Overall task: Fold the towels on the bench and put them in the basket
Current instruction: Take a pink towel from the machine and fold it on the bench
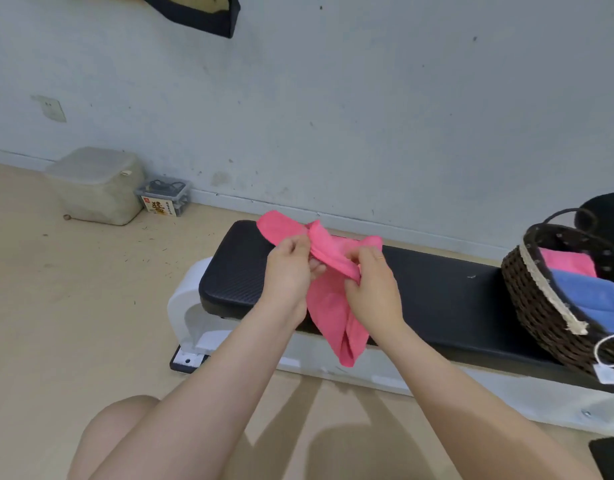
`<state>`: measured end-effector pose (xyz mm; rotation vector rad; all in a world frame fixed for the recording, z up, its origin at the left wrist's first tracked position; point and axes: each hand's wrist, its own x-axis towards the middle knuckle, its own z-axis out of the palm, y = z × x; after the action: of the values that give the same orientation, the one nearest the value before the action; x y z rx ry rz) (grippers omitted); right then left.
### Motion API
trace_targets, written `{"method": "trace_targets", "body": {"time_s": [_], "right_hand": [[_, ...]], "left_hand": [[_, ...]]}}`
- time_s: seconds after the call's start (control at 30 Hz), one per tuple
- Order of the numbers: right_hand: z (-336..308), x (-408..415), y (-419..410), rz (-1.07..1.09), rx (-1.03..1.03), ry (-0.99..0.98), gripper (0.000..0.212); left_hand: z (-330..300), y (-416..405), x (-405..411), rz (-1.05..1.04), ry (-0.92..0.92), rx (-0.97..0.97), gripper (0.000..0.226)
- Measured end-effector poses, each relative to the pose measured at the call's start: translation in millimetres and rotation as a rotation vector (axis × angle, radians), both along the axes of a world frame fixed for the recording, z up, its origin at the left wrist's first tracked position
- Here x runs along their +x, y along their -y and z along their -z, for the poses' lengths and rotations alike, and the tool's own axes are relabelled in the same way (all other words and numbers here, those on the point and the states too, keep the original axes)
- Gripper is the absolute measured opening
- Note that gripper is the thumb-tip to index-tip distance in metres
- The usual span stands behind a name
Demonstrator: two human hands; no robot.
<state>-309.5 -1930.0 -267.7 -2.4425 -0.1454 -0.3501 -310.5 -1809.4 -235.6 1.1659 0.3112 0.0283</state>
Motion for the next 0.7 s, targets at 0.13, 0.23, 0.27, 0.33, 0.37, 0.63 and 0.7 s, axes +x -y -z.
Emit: {"method": "trace_targets", "body": {"time_s": [0.13, 0.23, 0.27, 0.33, 0.37, 0.63, 0.7], "right_hand": [[-10, -7, 47, 0.189, 0.235, -0.037, 0.038], [-23, -15, 75, 0.303, 0.644, -0.147, 0.041], [-26, -19, 84, 0.329, 0.692, -0.155, 0.044], [-30, -28, 99, 0.392, 0.657, -0.144, 0.049], [-32, -32, 105, 0.439, 0.632, -0.126, 0.05], [-75, -53, 137, 0.509, 1.271, -0.104, 0.028], [-91, -55, 133, 0.409, 1.424, -0.095, 0.031]], "left_hand": [[-35, 12, -1, 0.018, -0.007, -0.242, 0.019], [-54, 16, -2, 0.016, -0.021, -0.406, 0.014], [-58, 16, -2, 0.002, -0.021, -0.433, 0.014], [-64, 14, -2, -0.036, -0.009, -0.469, 0.016], [-66, 12, -2, -0.062, 0.003, -0.478, 0.016], [-46, 8, -24, -0.229, 0.18, 0.163, 0.028], [-49, 8, -26, -0.222, 0.176, 0.189, 0.028]]}}
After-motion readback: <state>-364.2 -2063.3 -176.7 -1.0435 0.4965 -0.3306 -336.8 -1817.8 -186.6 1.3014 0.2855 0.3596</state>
